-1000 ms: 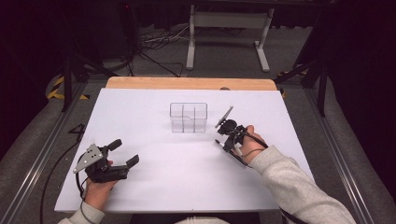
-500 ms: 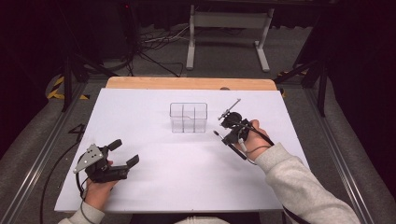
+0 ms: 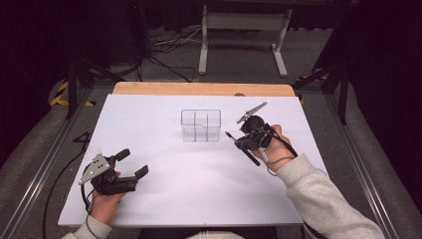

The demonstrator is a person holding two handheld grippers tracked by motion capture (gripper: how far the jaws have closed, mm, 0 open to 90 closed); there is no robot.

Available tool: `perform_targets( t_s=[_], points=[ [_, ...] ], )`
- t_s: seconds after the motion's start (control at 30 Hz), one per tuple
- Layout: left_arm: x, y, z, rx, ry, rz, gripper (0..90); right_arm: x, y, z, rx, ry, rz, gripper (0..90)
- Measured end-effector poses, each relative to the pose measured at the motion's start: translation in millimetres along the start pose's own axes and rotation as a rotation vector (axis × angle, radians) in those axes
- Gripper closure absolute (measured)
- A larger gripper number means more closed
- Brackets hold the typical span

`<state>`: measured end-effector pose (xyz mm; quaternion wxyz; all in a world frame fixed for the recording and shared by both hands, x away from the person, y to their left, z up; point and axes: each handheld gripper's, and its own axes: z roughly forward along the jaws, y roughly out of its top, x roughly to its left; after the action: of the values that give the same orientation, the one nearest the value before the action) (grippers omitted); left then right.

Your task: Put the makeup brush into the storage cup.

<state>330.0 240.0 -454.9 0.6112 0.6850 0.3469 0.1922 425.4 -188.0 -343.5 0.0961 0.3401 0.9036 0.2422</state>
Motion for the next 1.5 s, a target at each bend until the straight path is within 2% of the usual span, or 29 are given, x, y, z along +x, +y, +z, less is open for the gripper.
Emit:
perform_targets(
  t_s=[0.23,0.27,0.3,0.4,0.43,0.7,0.83,0.93,1.07,1.1,1.13,1.23,1.5],
  points=[
    [-0.5,0.0,0.2,0.001,0.001,0.001,5.2,-1.5,-4.2,-9.9,-0.105,0.002,0.008,80.2],
    [-0.5,0.0,0.2,0.001,0.001,0.001,5.2,-1.5,-4.2,-9.9,-0.105,0.002,0.008,80.2],
    [-0.5,0.0,0.3,0.001,0.001,0.002,5.2,-2.8,-6.6,-13.6,-0.155,0.002,0.016,80.2],
    [-0.9,0.0,0.3,0.002,0.001,0.002,5.2,-3.8,-9.4,-16.6,-0.209,0.004,0.015,80.2],
    [-1.2,0.0,0.4,0.002,0.001,0.002,5.2,-3.8,-9.4,-16.6,-0.209,0.004,0.015,80.2],
    [-2.3,0.4,0.8,0.006,-0.001,0.014,5.2,-4.8,-17.2,-24.9,-0.354,-0.004,0.006,80.3],
    [-2.3,0.3,0.8,0.006,-0.001,0.013,5.2,-6.1,-19.7,-25.2,-0.385,0.003,0.014,80.3],
    [-2.4,0.3,0.8,0.007,-0.002,0.012,5.2,-7.0,-23.0,-25.2,-0.429,0.014,0.019,80.2],
    [-2.4,0.2,0.9,0.008,-0.002,0.012,5.3,-6.8,-25.2,-24.7,-0.458,0.011,0.023,80.3],
    [-2.4,0.2,0.9,0.008,-0.003,0.012,5.2,-6.3,-27.0,-25.0,-0.484,0.006,0.022,80.3],
    [-2.4,0.2,0.9,0.008,-0.003,0.012,5.2,-6.3,-27.0,-25.0,-0.484,0.006,0.022,80.3],
    [-2.3,0.2,0.9,0.008,-0.003,0.012,5.2,-5.6,-29.1,-26.5,-0.532,0.003,0.032,80.3],
    [-2.2,0.2,0.9,0.006,-0.003,0.012,5.2,-2.0,-29.9,-26.8,-0.616,0.002,0.024,80.3]
  ],
)
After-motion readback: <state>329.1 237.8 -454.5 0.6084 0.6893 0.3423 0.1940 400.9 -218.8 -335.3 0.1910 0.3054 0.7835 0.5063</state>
